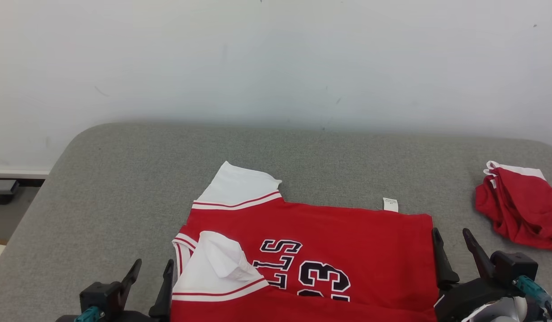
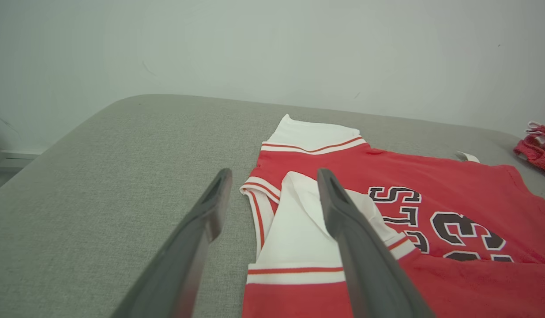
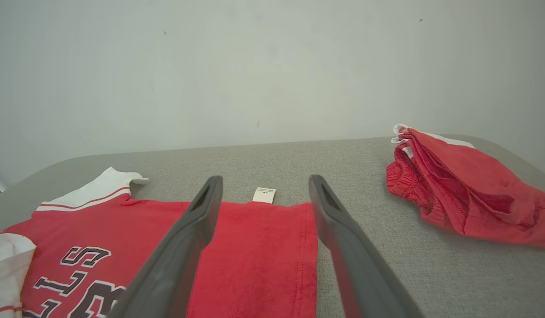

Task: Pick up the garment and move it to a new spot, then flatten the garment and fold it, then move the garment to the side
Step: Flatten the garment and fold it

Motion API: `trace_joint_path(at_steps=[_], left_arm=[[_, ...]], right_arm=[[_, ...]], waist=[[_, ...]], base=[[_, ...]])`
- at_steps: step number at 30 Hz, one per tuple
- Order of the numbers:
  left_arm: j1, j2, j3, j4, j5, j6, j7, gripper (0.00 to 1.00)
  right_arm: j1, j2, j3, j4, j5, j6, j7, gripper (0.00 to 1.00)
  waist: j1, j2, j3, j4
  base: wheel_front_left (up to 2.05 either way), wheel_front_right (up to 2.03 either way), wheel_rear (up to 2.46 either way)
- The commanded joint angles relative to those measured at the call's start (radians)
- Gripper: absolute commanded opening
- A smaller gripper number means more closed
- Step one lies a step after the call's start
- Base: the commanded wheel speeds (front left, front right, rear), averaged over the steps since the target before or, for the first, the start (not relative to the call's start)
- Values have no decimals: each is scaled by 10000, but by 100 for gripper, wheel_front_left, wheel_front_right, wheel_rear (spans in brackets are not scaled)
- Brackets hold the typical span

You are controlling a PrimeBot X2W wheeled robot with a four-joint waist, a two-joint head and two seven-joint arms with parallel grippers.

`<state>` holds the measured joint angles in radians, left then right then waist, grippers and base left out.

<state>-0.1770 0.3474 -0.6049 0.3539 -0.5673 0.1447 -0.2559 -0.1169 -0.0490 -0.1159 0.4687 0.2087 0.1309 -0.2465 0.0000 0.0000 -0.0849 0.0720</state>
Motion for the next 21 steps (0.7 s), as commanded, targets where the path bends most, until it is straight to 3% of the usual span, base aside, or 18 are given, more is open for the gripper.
trace_joint_path(at_steps=[1,21], left_arm=[[113,28,64,38,50,66,-28,100],[-206,10,205,37,-134,148,7,100]], right_arm=[[-128,-41,-88,30,-96,-2,-39,100],[-309,-39,-152,-205,82,-2,193,100]], waist=[[0,0,20,-11],[0,0,309,-22]], base=[[0,0,0],[0,0,0]])
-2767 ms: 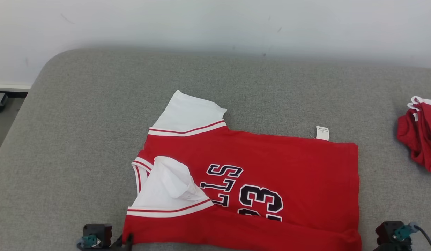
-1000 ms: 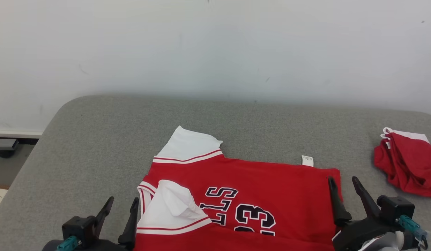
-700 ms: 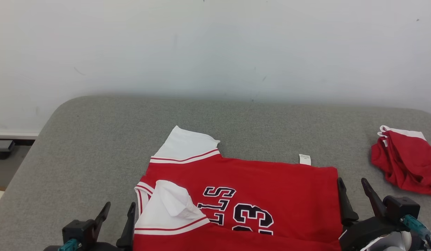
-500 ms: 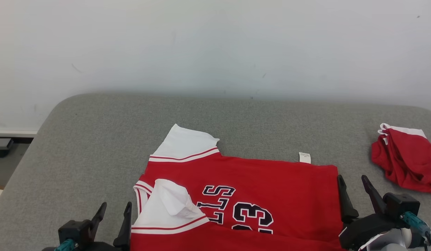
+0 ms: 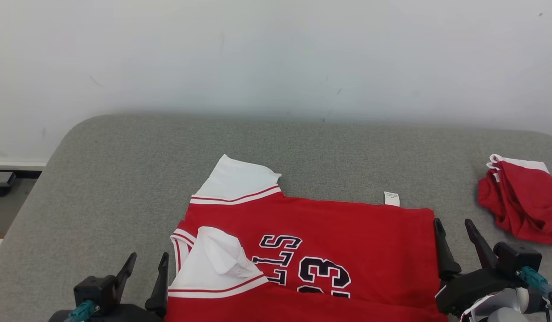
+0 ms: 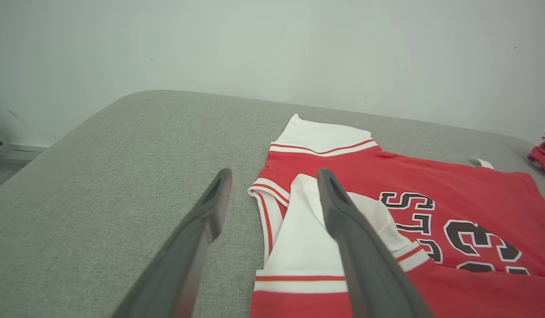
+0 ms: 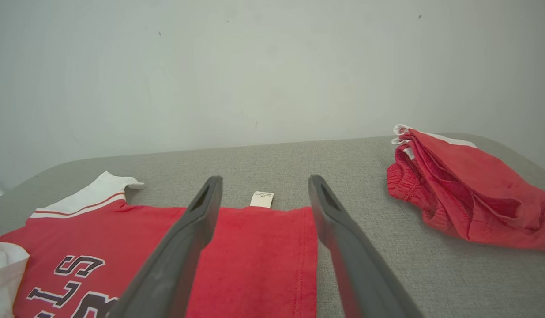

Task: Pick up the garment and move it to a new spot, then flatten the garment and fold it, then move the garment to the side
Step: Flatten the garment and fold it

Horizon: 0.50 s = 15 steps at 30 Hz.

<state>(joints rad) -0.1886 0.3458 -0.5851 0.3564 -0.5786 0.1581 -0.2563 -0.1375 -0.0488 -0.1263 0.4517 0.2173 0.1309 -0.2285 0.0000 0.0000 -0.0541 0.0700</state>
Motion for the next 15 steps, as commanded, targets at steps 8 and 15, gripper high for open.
trace_joint_path(at_steps=[8,15], left_arm=[[-687,-92,-58,127,-319,-80,936,100],[-2233,-346,-432,786,-280,111,3033,100]], right_arm=[[-260,-49,134,194,81,-2,1932,100],[-854,-37,-1059,-57,-462,-2,4285,100]], waist=[[0,0,36,25],[0,0,259,-19]], base=[[0,0,0],[0,0,0]])
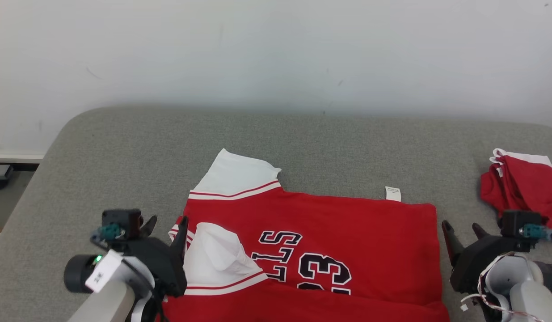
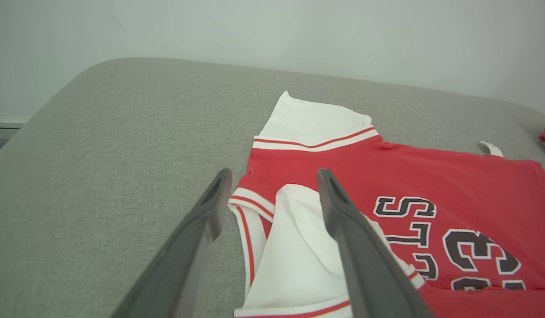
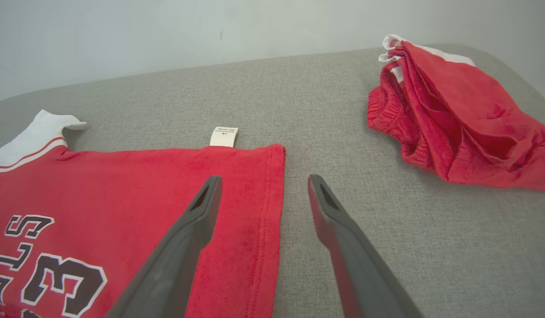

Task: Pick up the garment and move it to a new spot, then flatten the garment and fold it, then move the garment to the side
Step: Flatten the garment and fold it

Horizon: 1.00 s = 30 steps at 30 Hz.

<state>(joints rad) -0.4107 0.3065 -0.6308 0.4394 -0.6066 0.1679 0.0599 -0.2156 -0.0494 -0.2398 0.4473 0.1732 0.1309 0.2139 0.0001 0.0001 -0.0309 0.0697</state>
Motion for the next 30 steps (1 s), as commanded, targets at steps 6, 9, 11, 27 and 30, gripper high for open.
trace_joint_path(at_steps=[6,9,11,27,30], left_arm=[[-1744,-510,-362,654,108,-192,1224,100],[-2752,-827,-481,1168,222,-421,1455,100],[-3321,-1013,-540,1614,288,-547,1578,100],[-6965,-1599,-1292,4900,1069,-1365,2482,100],[-7603,-1517,-1375,5342,1281,-1267,2545,100]], right_arm=[[-1086,-36,-573,-411,-575,-2,1532,100],[-1637,-33,-685,-648,-839,-2,2141,100],[-2005,-22,-519,-778,-999,-2,2567,100],[-2654,-31,1083,-3546,-926,-2,5895,100],[-2538,-33,1170,-4378,-891,-2,6229,100]], waist=[[-1,-1,760,-169],[-1,-1,1265,-228],[-1,-1,1585,-344],[-1,-1,4093,-838],[-1,-1,4422,-948]], base=[[0,0,0],[0,0,0],[0,0,0],[0,0,0],[0,0,0]])
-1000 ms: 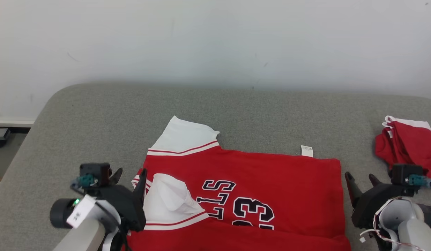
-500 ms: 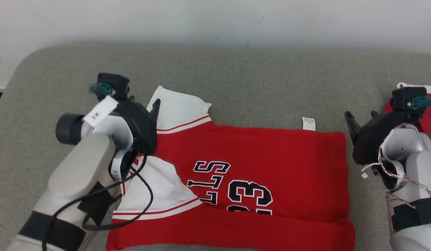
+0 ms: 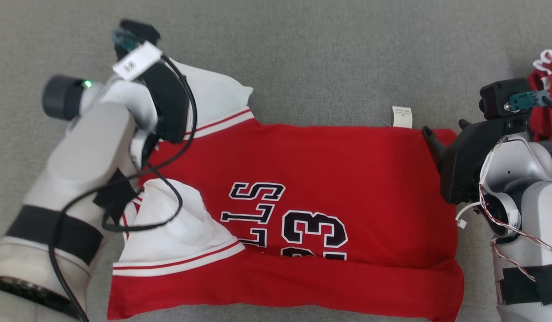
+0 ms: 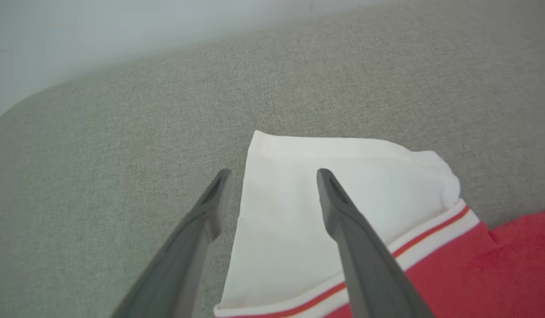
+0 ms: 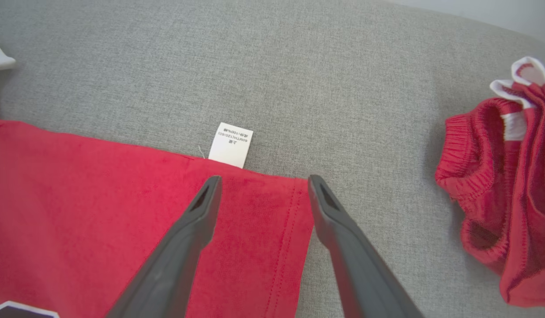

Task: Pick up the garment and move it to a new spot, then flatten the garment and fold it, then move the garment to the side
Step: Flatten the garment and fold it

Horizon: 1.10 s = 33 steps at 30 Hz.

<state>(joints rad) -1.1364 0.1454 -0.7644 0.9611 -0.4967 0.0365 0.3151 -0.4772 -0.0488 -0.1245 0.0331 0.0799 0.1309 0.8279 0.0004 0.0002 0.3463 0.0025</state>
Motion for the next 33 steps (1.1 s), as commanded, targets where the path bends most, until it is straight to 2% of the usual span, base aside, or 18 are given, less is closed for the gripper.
trace_joint_path(at_steps=[1,10,18,22,23,25,27,28,30,31,33], left_arm=[[-470,99,-57,283,197,55,20,100],[-1505,186,-211,1231,379,60,120,100],[-1914,273,-315,1893,516,431,-154,100],[-2027,265,-156,2155,231,212,23,100],[-2072,263,-153,2210,184,116,87,95],[-2139,203,-118,2292,46,-50,234,69],[-2192,181,-163,2389,30,-155,363,48],[-2224,181,-170,2426,8,-161,388,44],[-2281,195,-194,2477,-18,-201,414,30],[-2289,195,-204,2502,-25,-212,401,13],[-2274,175,-212,2555,-57,-210,377,0]], right_arm=[[134,-40,36,-465,69,-2,179,100],[470,-34,14,-2205,358,-2,479,100],[568,-37,-231,-2156,528,-2,296,100],[599,-37,-142,-2132,545,-2,273,100],[612,-37,-128,-2154,532,-2,294,100],[635,-34,-148,-2197,493,-2,354,100],[676,-35,-154,-2238,465,-2,406,100],[686,-37,-155,-2254,457,-2,418,100],[695,-37,-140,-2282,443,-2,466,100],[699,-37,-134,-2294,436,-2,488,100],[715,-35,-132,-2349,390,-2,523,100]], waist=[[-4,-2,723,-304],[-4,-2,1466,-520],[-4,-2,1679,-668],[-4,-2,1679,-809],[-4,-2,1700,-829],[-4,-2,1749,-833],[-4,-2,1769,-837],[-4,-2,1769,-842],[-4,-2,1770,-855],[-4,-2,1766,-858],[-4,-2,1769,-845]], base=[[0,0,0],[0,0,0],[0,0,0],[0,0,0],[0,0,0],[0,0,0],[0,0,0],[0,0,0],[0,0,0],[0,0,0],[0,0,0]])
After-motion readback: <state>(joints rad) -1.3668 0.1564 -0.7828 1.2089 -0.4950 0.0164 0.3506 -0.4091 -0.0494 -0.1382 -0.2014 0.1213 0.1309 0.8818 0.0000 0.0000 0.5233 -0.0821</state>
